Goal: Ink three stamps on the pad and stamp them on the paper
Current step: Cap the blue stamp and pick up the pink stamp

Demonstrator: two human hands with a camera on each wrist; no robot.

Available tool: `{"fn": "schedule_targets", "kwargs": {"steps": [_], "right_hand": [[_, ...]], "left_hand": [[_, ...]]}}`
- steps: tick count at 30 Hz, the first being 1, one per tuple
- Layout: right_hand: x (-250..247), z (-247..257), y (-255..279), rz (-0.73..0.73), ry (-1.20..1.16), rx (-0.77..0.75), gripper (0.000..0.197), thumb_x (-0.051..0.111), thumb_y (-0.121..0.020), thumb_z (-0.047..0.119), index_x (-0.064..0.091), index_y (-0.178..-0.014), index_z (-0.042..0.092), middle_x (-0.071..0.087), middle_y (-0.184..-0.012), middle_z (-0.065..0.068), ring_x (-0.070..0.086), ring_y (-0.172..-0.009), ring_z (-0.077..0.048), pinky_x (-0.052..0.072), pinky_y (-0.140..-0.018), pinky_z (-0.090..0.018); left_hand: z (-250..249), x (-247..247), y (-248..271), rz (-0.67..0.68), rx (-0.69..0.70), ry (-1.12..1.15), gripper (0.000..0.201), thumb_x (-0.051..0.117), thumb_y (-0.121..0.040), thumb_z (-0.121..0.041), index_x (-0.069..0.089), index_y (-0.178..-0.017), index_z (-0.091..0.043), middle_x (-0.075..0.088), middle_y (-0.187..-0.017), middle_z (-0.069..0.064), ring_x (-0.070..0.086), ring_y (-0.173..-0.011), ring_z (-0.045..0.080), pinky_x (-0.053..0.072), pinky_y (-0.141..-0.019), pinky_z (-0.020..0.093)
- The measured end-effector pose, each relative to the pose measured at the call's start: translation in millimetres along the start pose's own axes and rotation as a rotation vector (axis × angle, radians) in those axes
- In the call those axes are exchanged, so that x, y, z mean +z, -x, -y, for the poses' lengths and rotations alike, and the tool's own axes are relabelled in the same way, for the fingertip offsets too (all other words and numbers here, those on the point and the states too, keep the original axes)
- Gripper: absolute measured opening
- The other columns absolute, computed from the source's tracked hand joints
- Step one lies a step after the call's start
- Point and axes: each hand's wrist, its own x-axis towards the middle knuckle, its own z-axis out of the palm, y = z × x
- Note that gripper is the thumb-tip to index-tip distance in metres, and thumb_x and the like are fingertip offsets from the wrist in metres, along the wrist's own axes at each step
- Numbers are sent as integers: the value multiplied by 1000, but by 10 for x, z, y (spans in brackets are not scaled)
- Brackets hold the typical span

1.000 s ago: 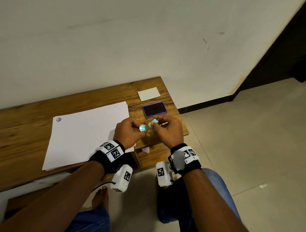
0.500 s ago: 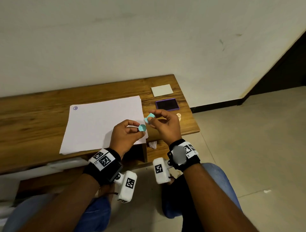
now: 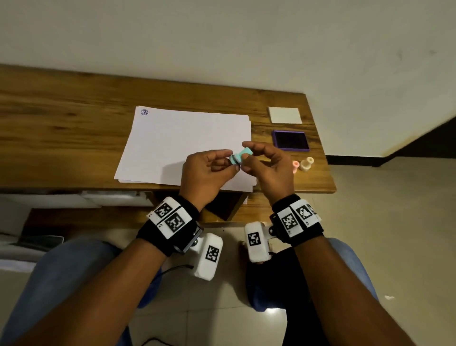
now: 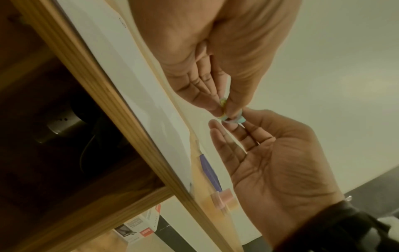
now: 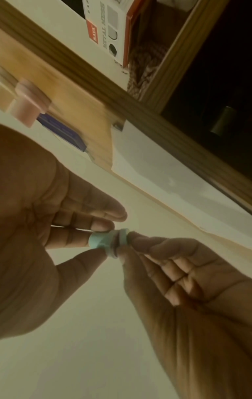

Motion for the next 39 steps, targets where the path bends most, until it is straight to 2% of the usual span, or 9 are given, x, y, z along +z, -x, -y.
{"fn": "schedule_targets", "kwargs": {"steps": [3,6,13,18,24,30,33,36,39], "right_hand": [[-14,-25,-16,6,-49,8,23,71,-87,1,74,-108,11,72,-107,-14,72,-98,-30,62,-76,-35],[-9,-34,-31,-10,-46,-11,23,72,-87,0,74,-107,11,72,-106,-16,71,-99,-34,62,-73,-34],[-38,-18,-23,-20,-74,3,23,72,-87,2,73,-109,11,72,-107,-17,73,-96,-24,60,-72,-29],[-61,-38,-26,9,-89,46,25,76,-85,4,75,-109,11,74,-104,-13,74,-92,-22,61,-76,-34],[-76,-37,-20,22,-102,62,26,77,-81,-1,76,-104,11,75,-93,-4,73,-94,-27,62,-76,-35],[-80,-19,-55,41,138,17,23,83,-77,6,76,-99,11,75,-93,2,72,-88,-13,62,-77,-30],[-164,-10,-62,92,297,-27,23,84,-78,12,76,-99,12,73,-89,4,71,-82,-9,61,-72,-24],[-308,11,-56,179,473,-59,30,84,-78,22,75,-106,15,71,-84,6,70,-77,-8,62,-71,-28],[-573,36,-104,107,570,-58,35,82,-80,34,74,-112,21,71,-84,8,69,-76,-6,61,-74,-31]], "left_hand": [[4,-17,-33,17,30,-25,38,78,-77,-18,70,-114,-14,74,-96,-6,70,-86,0,55,-78,14],[-9,-14,-32,28,65,-40,36,78,-78,-17,71,-113,-14,73,-93,-8,69,-84,-1,53,-75,11],[-35,37,-22,26,128,-45,35,76,-80,-16,70,-114,-14,70,-93,-12,67,-83,-7,51,-73,7],[-3,37,-30,22,128,-64,37,76,-80,-19,69,-116,-15,71,-97,-11,69,-87,-2,53,-78,11],[58,53,-37,23,137,-117,37,75,-80,-20,69,-116,-15,69,-97,-13,67,-83,-7,50,-76,6],[104,80,-33,36,154,-141,37,76,-79,-18,69,-115,-13,69,-95,-13,65,-82,-13,50,-74,5],[108,134,-21,71,136,-192,40,77,-78,-21,69,-116,-15,72,-95,-9,67,-83,-8,52,-72,8],[119,219,-10,99,132,-275,38,77,-78,-25,70,-114,-17,74,-96,-5,68,-81,-3,53,-71,10],[112,360,-39,140,128,-396,36,78,-78,-30,71,-112,-19,72,-99,-6,66,-83,6,54,-75,18]]}}
